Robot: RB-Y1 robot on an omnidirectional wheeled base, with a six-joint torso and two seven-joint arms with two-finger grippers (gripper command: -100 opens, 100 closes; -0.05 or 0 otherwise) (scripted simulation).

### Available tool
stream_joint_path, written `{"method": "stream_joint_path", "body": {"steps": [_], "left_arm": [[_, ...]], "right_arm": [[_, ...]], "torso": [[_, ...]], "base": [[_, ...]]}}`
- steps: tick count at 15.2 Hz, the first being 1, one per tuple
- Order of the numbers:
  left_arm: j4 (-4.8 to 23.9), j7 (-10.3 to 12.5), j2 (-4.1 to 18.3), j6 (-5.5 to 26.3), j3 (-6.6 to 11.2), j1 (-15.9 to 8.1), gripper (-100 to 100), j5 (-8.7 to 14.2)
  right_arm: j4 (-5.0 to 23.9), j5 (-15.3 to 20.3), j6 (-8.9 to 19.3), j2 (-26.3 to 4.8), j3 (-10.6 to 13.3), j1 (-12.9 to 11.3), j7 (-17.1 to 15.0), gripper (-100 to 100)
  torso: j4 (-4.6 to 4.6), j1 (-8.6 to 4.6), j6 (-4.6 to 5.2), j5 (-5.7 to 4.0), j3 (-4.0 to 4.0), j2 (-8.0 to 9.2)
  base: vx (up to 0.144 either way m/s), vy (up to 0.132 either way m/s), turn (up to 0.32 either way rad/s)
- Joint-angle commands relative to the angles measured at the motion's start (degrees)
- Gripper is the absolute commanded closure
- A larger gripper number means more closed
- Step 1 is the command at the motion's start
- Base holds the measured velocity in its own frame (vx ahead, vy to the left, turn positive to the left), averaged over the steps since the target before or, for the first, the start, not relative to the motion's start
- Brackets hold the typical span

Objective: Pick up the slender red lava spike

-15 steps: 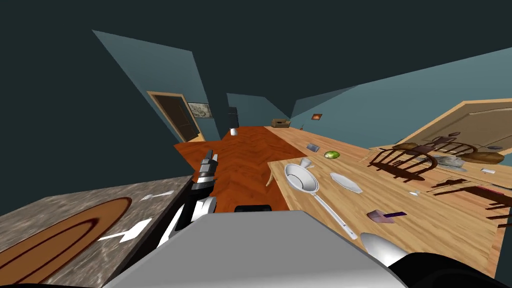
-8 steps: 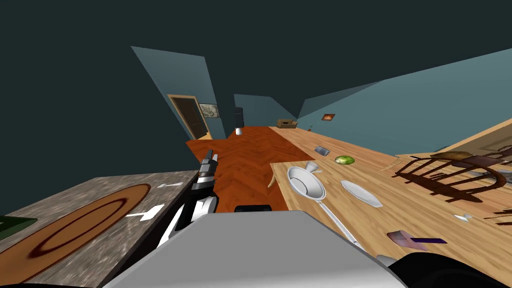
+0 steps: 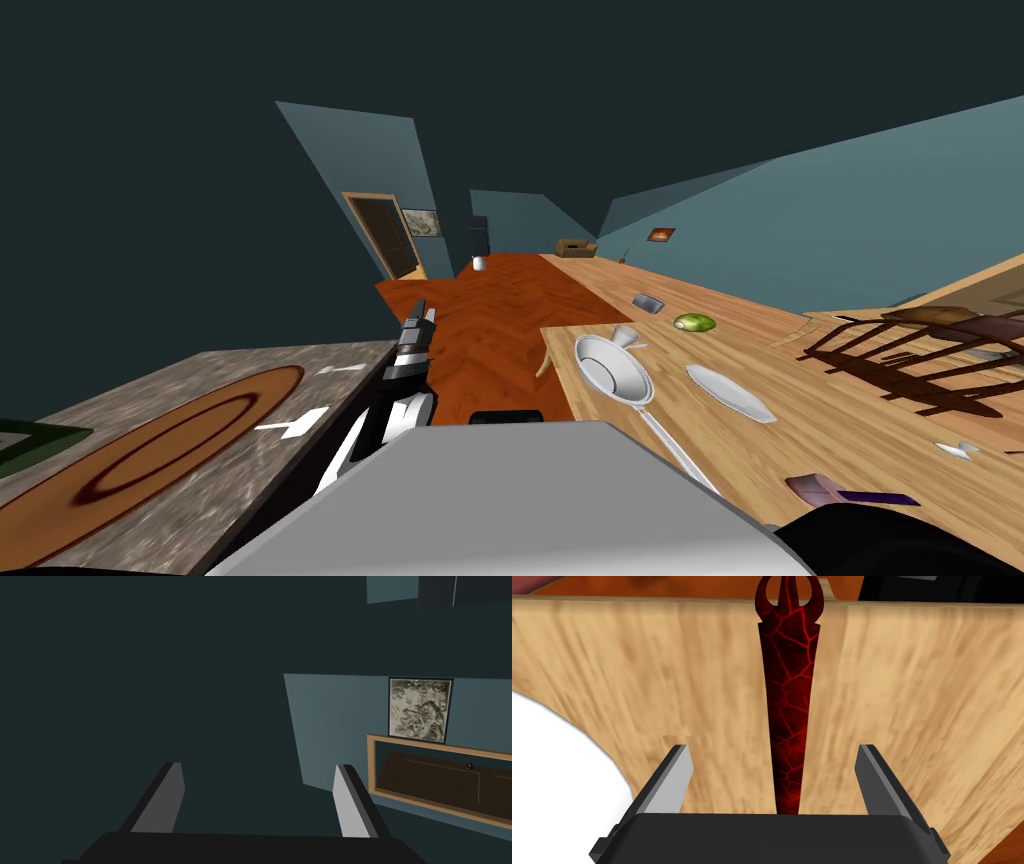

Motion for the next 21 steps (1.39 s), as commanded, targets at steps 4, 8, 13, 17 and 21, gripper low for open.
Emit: {"method": "stream_joint_path", "body": {"steps": [4,8,13,17,21], "left_arm": [[0.0,0.0,0.0,0.0,0.0,0.0,0,0.0],[0.0,0.0,0.0,0.0,0.0,0.0,0,0.0],[0.0,0.0,0.0,0.0,0.0,0.0,0,0.0],[0.0,0.0,0.0,0.0,0.0,0.0,0,0.0],[0.0,0.0,0.0,0.0,0.0,-0.01,0,0.0]], "right_arm": [[5.52,0.52,-1.59,1.09,-1.41,-2.52,4.21,-100],[10.97,1.09,-3.17,2.37,-2.96,-5.28,8.5,-100],[16.25,1.65,-4.76,3.64,-4.51,-8.04,12.78,-100],[21.02,2.22,-6.34,4.91,-6.06,-10.8,17.04,-100],[21.83,2.11,-6.23,4.54,-5.9,-10.99,16.89,100]], "torso": [[-0.01,-0.01,0.0,0.01,-0.02,-0.03],[0.0,0.0,0.0,0.0,0.0,0.01],[0.0,0.0,0.0,0.01,0.0,0.01],[0.0,-0.01,0.0,0.01,0.0,0.01],[0.06,-0.03,0.01,-0.17,0.07,0.09]], "base": [[0.042,-0.007,-0.032],[0.033,-0.008,-0.04],[0.035,-0.008,-0.034],[0.034,-0.009,-0.032],[0.019,-0.003,-0.011]]}}
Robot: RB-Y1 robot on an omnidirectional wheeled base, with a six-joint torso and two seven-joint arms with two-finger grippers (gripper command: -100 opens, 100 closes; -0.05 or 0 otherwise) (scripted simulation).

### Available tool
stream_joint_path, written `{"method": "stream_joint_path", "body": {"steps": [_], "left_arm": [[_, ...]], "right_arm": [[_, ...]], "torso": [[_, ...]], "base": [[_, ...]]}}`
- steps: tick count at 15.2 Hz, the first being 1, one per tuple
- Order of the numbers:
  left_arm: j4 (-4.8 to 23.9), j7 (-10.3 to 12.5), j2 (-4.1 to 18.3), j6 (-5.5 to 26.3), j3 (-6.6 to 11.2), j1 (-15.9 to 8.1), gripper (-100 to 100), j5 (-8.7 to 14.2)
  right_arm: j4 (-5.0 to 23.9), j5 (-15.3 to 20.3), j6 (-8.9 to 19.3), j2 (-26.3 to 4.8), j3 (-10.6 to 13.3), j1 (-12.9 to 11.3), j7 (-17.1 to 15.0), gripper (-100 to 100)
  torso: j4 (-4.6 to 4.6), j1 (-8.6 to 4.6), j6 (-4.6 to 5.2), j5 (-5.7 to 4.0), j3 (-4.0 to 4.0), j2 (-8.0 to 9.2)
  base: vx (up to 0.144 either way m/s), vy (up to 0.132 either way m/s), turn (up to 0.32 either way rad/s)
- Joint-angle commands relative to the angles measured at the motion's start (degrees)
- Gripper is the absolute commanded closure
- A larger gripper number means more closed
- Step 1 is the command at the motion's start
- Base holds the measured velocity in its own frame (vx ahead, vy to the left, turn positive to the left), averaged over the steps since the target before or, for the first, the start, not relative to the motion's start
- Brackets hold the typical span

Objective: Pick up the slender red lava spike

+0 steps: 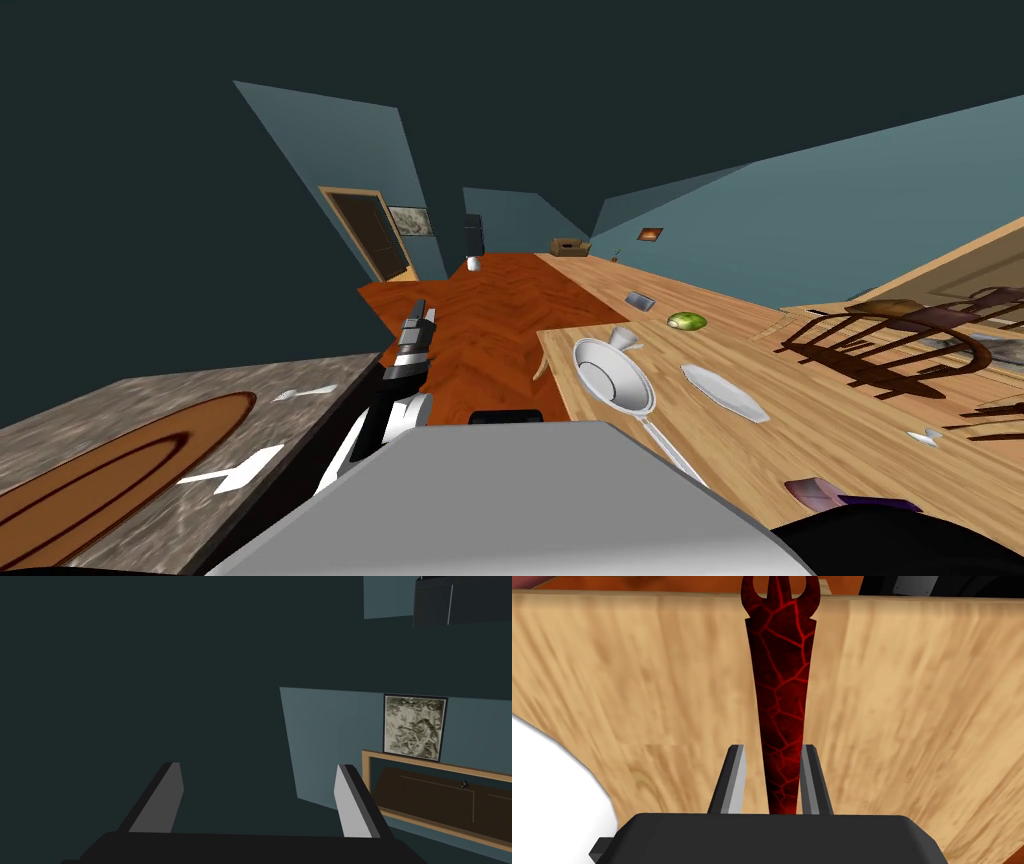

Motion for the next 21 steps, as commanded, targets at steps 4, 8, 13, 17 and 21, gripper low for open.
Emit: {"method": "stream_joint_path", "body": {"steps": [4,8,13,17,21], "left_arm": [[0.0,0.0,0.0,0.0,0.0,0.0,0,0.0],[0.0,0.0,0.0,0.0,0.0,-0.01,0,0.0],[0.0,0.0,0.0,0.0,0.0,-0.01,0,0.0],[0.0,0.0,0.0,0.0,0.0,-0.01,0,0.0],[0.0,0.0,0.0,0.0,0.0,-0.01,0,0.0]], "right_arm": [[-2.6,-0.17,0.71,-0.3,0.6,1.56,-1.97,100],[-4.84,-0.46,1.5,-0.93,1.38,2.94,-4.11,100],[-10.73,-1.03,3.09,-2.21,2.93,5.7,-8.39,100],[-15.84,-1.6,4.67,-3.48,4.47,8.46,-12.68,100],[-20.51,-2.16,6.26,-4.75,6.02,11.22,-16.73,100]], "torso": [[0.04,-0.19,-0.01,-0.09,0.06,0.09],[0.06,-0.2,0.01,-0.06,0.15,0.26],[0.08,-0.18,-0.02,-0.05,0.17,0.28],[0.09,-0.17,-0.02,-0.08,0.18,0.28],[0.08,-0.18,-0.02,-0.07,0.18,0.28]], "base": [[-0.005,0.002,0.01],[-0.034,0.006,0.035],[-0.034,0.007,0.035],[-0.037,0.009,0.029],[-0.038,0.007,0.044]]}}
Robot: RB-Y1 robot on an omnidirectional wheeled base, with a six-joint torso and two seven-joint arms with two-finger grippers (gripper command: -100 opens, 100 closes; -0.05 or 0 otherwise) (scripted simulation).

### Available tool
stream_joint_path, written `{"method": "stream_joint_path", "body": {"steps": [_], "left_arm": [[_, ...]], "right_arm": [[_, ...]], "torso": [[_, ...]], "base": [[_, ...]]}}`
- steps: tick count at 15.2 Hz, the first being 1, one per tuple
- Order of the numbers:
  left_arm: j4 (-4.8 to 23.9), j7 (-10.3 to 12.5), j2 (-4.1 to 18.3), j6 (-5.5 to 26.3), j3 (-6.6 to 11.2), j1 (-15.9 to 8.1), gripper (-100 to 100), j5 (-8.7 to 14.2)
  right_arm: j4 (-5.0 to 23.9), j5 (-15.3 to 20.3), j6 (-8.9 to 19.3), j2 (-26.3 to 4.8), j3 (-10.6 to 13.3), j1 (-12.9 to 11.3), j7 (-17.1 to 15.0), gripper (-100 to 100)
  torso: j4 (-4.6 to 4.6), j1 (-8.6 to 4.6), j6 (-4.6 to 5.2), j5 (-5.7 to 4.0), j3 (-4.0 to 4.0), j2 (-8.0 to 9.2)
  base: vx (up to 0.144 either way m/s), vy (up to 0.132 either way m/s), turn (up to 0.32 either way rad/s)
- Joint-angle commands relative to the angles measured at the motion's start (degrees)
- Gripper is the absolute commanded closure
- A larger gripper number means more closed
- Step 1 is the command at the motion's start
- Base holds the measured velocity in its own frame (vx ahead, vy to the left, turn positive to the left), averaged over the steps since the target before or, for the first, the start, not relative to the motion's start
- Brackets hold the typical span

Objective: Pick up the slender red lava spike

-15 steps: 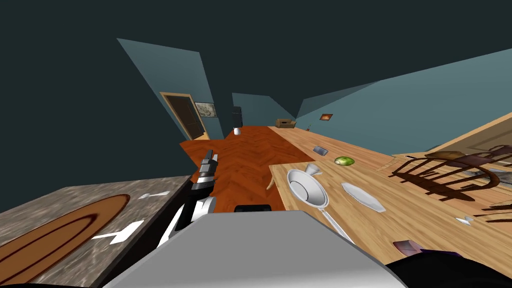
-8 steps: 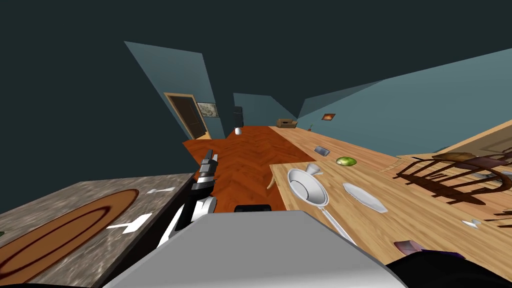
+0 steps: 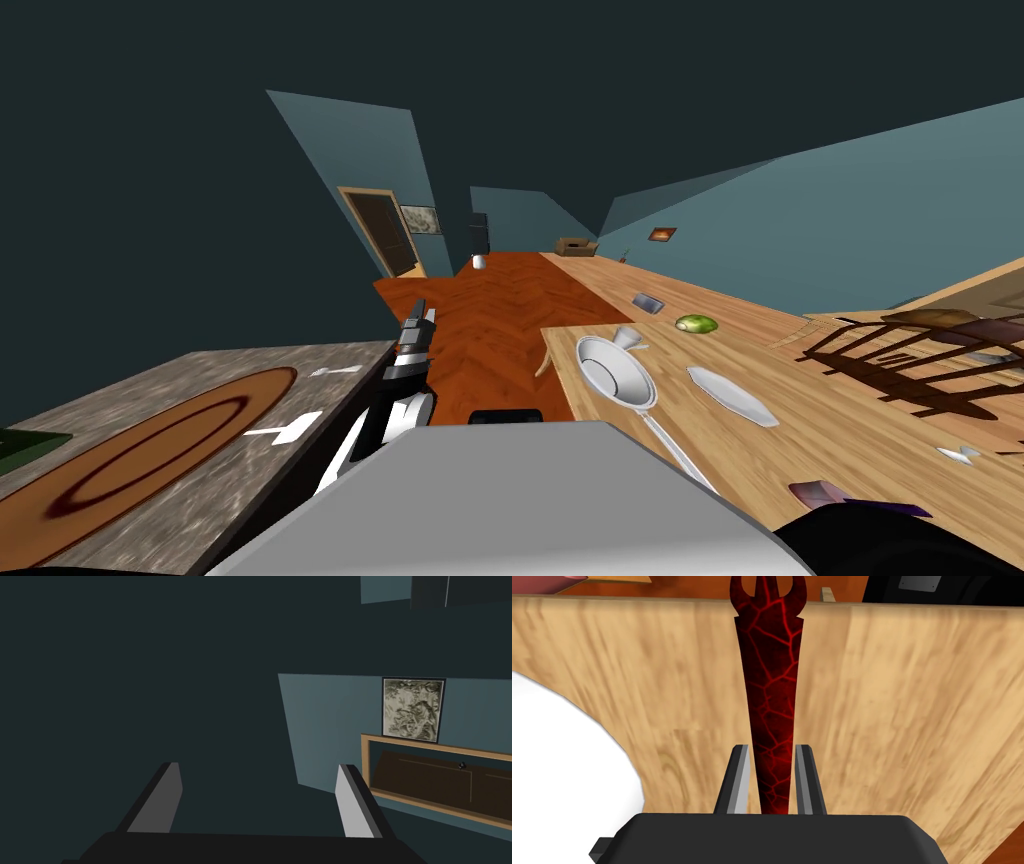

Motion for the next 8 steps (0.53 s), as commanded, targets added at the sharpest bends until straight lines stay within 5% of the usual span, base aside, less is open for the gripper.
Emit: {"method": "stream_joint_path", "body": {"steps": [1,6,8], "left_arm": [[0.0,0.0,0.0,0.0,0.0,0.0,0,0.0],[0.0,0.0,0.0,0.0,0.0,0.0,0,0.0],[0.0,0.0,0.0,0.0,0.0,0.0,0,0.0]], "right_arm": [[-2.86,-0.24,0.7,-0.5,0.64,1.12,-2.07,100],[-8.06,-0.81,2.28,-1.77,2.19,3.88,-6.35,100],[-7.31,-0.8,2.05,-1.62,2.04,3.5,-5.77,100]], "torso": [[0.0,0.0,0.0,0.0,0.0,0.0],[-0.01,-0.01,0.0,-0.03,-0.02,-0.03],[0.0,-0.02,0.0,-0.04,-0.03,-0.07]], "base": [[-0.044,0.009,0.031],[-0.036,0.01,0.035],[-0.015,0.004,0.005]]}}
